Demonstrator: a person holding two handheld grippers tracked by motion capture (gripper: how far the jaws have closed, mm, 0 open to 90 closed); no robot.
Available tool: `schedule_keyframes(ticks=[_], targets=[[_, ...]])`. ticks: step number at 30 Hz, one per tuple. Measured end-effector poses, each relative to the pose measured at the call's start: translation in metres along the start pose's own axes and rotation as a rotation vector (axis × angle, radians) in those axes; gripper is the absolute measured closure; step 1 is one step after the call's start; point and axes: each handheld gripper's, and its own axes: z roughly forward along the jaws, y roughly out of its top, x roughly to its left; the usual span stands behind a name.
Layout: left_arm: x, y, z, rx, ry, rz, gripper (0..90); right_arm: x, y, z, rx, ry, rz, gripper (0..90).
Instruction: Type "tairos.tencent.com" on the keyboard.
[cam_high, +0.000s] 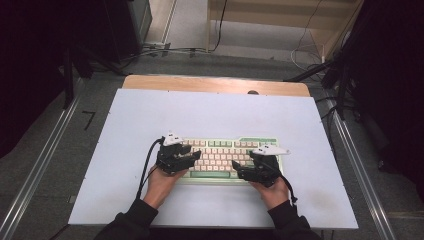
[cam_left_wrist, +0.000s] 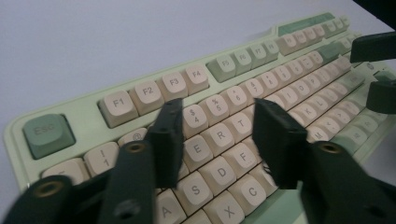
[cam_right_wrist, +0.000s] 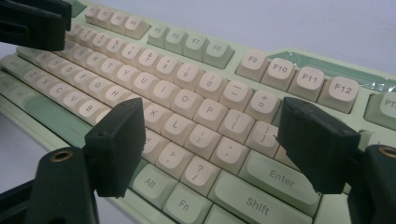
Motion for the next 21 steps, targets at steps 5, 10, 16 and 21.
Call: schedule_keyframes(ticks=[5,10,16,21], targets=[[0.004,-0.001,-0.008,-0.029,0.047,-0.008,28.7,0.003,0.001,-0.001,-0.012,-0.001,-0.007,30.4],[0.008,-0.002,-0.013,-0.053,0.066,-0.029,27.1,0.004,0.003,0.000,-0.018,0.012,-0.010,38.3],[0.011,-0.004,-0.015,-0.068,0.075,-0.050,27.4,0.006,0.005,0.003,-0.021,0.037,-0.007,52.6],[0.013,-0.004,-0.015,-0.069,0.082,-0.056,28.0,0.010,0.009,0.011,0.008,0.102,-0.005,65.3]])
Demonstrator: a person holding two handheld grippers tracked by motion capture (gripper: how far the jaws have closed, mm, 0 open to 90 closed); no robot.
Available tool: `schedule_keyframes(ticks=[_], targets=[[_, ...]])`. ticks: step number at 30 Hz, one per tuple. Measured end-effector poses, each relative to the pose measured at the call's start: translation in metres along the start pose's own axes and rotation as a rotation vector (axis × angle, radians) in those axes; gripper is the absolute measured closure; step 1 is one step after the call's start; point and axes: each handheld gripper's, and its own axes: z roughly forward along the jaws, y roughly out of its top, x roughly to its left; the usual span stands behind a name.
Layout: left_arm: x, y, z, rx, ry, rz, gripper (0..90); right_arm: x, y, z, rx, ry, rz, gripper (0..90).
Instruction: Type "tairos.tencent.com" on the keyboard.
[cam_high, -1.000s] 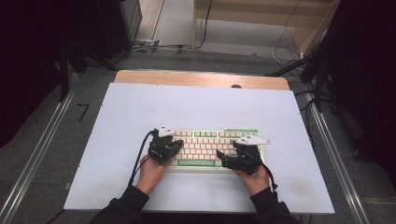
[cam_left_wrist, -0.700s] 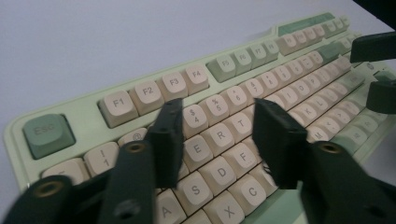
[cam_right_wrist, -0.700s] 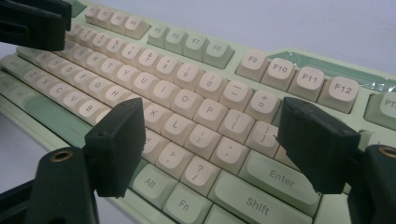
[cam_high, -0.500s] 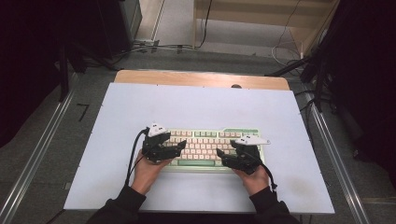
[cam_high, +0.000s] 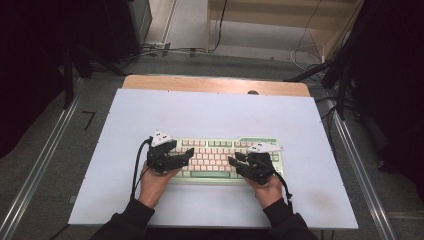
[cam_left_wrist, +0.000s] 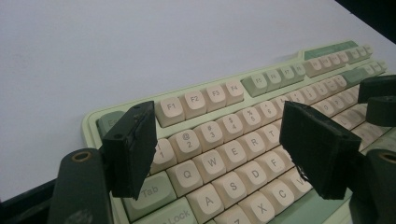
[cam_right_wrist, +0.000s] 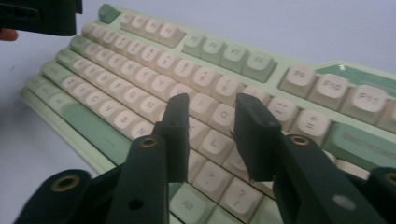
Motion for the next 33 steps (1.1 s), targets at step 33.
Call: schedule_keyframes(ticks=[33], targets=[[-0.002,-0.002,0.003,0.020,-0.005,0.006,29.1,0.034,0.004,0.029,0.097,0.065,-0.118,87.3]])
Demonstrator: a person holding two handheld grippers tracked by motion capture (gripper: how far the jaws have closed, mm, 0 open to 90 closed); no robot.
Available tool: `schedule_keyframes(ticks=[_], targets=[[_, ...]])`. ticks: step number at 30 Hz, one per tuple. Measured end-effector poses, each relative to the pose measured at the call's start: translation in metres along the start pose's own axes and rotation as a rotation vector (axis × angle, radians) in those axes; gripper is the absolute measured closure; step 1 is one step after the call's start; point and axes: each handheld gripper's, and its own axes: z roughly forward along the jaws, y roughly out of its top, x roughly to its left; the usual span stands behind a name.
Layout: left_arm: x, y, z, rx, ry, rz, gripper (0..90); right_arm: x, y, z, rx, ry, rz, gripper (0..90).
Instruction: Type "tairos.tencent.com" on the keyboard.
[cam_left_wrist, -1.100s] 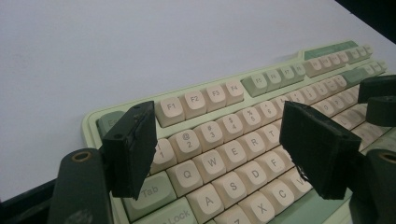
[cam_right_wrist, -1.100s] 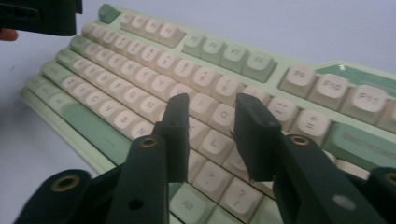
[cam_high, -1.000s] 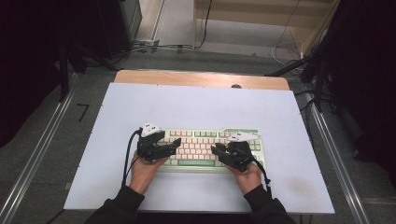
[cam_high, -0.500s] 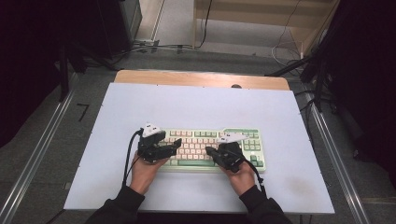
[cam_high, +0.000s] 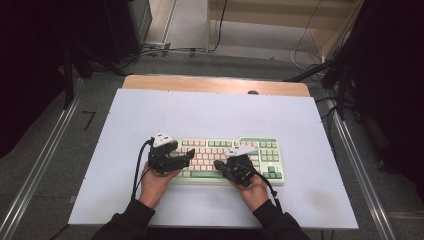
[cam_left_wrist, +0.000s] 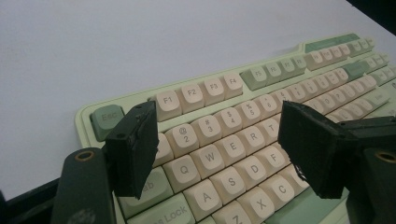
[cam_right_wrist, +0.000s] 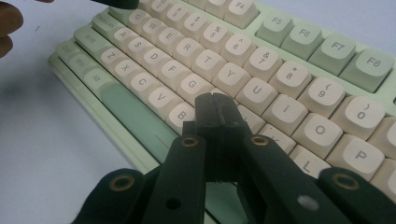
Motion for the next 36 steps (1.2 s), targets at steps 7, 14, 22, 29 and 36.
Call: schedule_keyframes(ticks=[7,14,22,29,36], targets=[[0.000,0.000,0.000,0.002,0.000,0.002,29.1,0.001,0.000,0.001,-0.001,0.000,-0.003,87.3],[0.000,0.000,0.000,-0.003,-0.001,0.002,29.1,0.002,-0.001,0.002,0.001,-0.001,-0.003,87.2],[-0.001,-0.001,0.000,0.000,-0.006,0.002,29.1,-0.011,0.003,-0.017,-0.082,0.004,0.039,68.4],[-0.004,-0.002,0.001,0.005,-0.012,0.007,29.1,-0.024,0.003,-0.027,-0.090,-0.046,0.055,32.4],[-0.004,-0.002,0.000,0.006,-0.016,0.011,29.1,-0.032,0.000,-0.032,-0.090,-0.069,0.079,28.3]])
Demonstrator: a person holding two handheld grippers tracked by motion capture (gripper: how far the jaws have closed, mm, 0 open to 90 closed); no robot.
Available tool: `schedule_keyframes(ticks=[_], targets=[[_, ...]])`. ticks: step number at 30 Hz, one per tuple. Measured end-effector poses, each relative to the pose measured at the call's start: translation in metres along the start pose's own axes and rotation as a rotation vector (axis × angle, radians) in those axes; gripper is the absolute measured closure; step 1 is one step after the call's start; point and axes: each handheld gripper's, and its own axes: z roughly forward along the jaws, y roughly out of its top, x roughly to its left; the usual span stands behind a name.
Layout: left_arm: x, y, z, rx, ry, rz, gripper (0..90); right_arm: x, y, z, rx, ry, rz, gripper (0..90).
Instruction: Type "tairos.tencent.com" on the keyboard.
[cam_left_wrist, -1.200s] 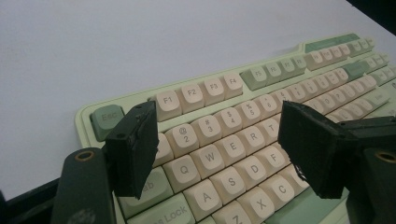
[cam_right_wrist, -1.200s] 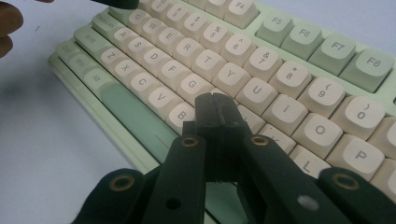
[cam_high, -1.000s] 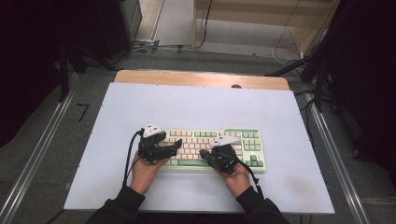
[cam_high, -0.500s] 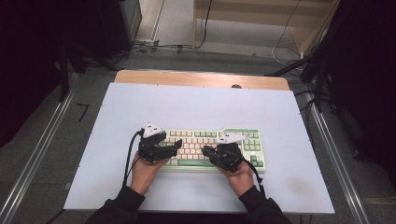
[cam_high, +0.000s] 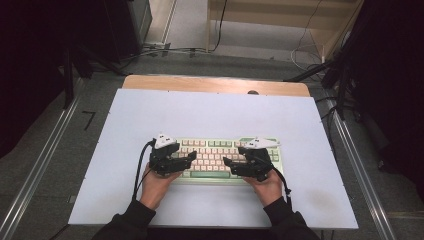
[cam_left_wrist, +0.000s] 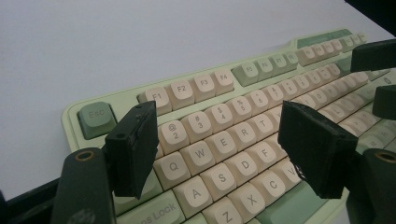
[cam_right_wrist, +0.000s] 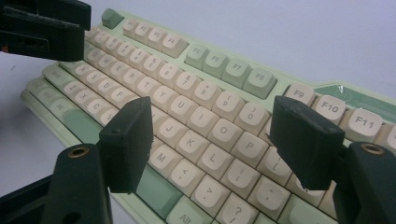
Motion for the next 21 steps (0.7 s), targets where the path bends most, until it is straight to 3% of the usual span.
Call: schedule_keyframes(ticks=[16,19,21], targets=[[-0.0070,-0.0012,-0.0019,0.000,-0.014,0.023,31.5,-0.0071,-0.0019,-0.0053,-0.005,-0.015,0.015,27.5],[-0.0073,-0.0017,-0.0026,-0.004,-0.008,0.029,36.2,-0.0082,-0.0023,-0.0056,-0.005,-0.017,0.015,27.5],[-0.0074,-0.0021,-0.0034,-0.008,-0.017,0.037,44.0,-0.0087,-0.0027,-0.0056,-0.007,-0.020,0.019,27.6]])
